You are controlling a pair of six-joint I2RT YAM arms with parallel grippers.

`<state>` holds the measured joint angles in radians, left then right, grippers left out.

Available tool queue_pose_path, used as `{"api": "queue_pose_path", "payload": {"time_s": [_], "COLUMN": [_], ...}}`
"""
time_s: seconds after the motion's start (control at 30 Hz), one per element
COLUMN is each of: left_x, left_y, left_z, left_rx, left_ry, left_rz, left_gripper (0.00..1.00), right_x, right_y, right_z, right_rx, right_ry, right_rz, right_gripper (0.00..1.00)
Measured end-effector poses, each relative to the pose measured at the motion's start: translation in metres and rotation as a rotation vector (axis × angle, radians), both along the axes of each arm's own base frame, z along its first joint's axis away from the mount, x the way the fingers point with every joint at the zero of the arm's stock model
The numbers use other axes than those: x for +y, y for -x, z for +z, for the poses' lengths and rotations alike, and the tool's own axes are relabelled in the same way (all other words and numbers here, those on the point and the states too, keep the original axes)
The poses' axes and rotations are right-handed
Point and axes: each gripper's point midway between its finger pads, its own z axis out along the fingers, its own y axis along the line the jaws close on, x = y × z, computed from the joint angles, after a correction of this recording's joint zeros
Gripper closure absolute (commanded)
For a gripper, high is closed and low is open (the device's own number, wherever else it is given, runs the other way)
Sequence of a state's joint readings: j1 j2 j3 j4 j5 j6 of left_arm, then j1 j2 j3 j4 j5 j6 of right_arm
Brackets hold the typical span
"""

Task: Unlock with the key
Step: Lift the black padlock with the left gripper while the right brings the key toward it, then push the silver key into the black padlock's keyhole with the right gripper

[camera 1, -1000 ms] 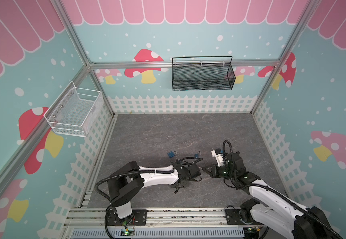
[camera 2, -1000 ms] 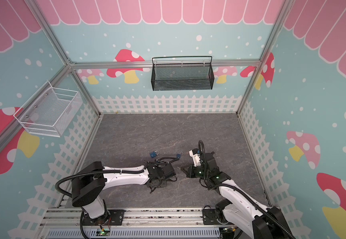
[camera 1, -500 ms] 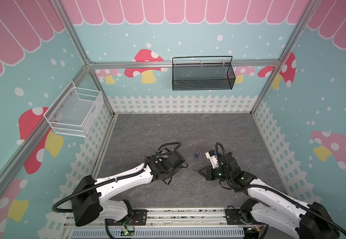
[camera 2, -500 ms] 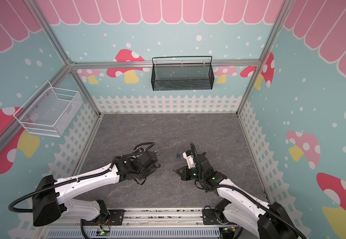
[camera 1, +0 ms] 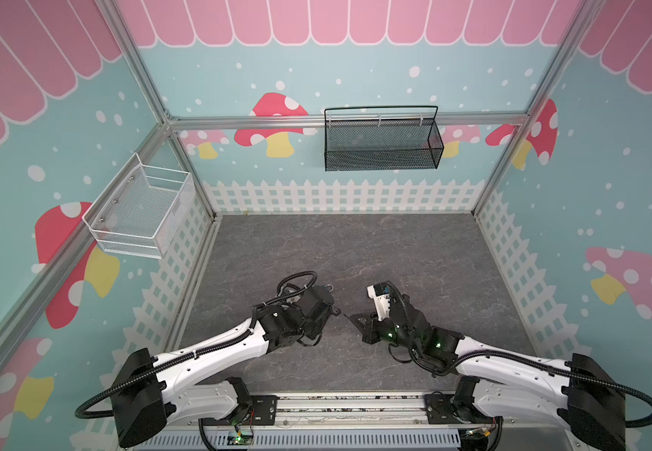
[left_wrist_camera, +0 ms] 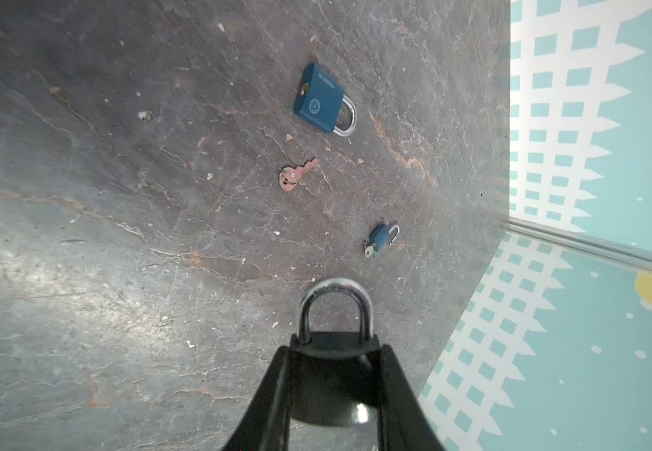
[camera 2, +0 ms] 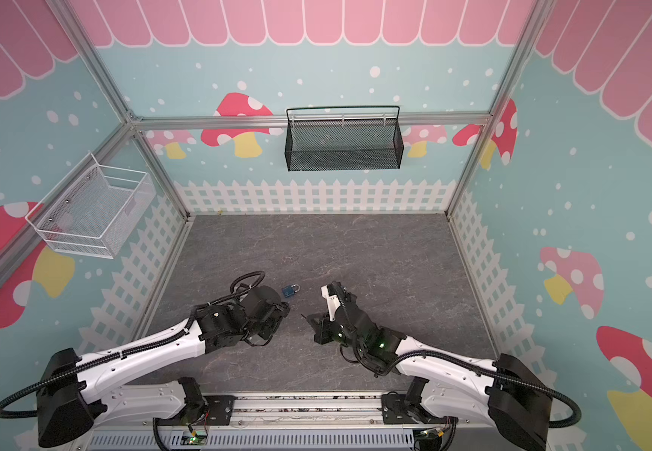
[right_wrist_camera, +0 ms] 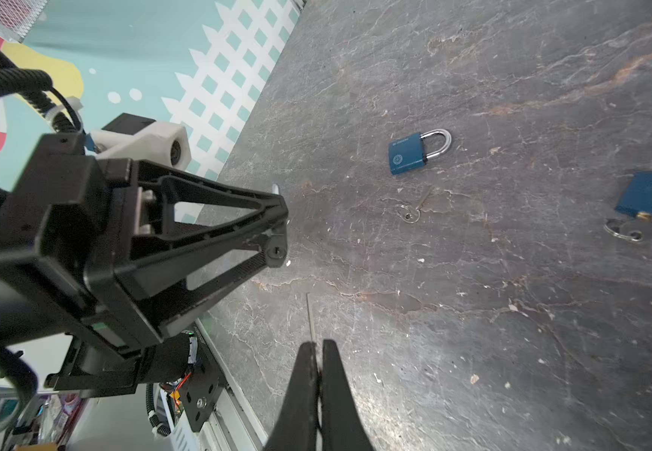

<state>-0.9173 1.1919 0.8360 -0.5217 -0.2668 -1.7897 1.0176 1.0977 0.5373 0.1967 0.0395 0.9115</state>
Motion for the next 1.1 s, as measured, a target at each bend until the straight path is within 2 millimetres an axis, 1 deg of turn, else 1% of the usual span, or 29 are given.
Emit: {"api": "queue_pose_path", "payload": {"time_s": [0.17, 0.33, 0.7, 1.1], "left_x": [-0.003, -0.001, 0.002, 0.001], "left_y": [-0.002, 0.000, 0.000, -0.002], "left_z": [0.001, -0.003, 0.000, 0.002], "left_rx": [0.005, 0.014, 0.006, 0.001], "left_ry": [0.046, 0.072, 0.120, 0.144], "left_rz": [0.035, 0.062, 0.092, 0.105], "left_gripper": [1.00, 1.00, 1.00, 1.00], "right_x": [0.015, 0.024, 0.033, 0.035], "right_y": [-0.001, -0.002, -0.010, -0.008], "right_z": [0.006, 0.007, -0.002, -0.006], "right_rx": [-0.038, -0.057, -0.055, -0.054], "right_ry": [0.011, 0.026, 0.065, 0.073], "right_rz": [-0.019, -0.033, -0.055, -0.049], "right_gripper": [1.00, 1.00, 1.00, 1.00]}}
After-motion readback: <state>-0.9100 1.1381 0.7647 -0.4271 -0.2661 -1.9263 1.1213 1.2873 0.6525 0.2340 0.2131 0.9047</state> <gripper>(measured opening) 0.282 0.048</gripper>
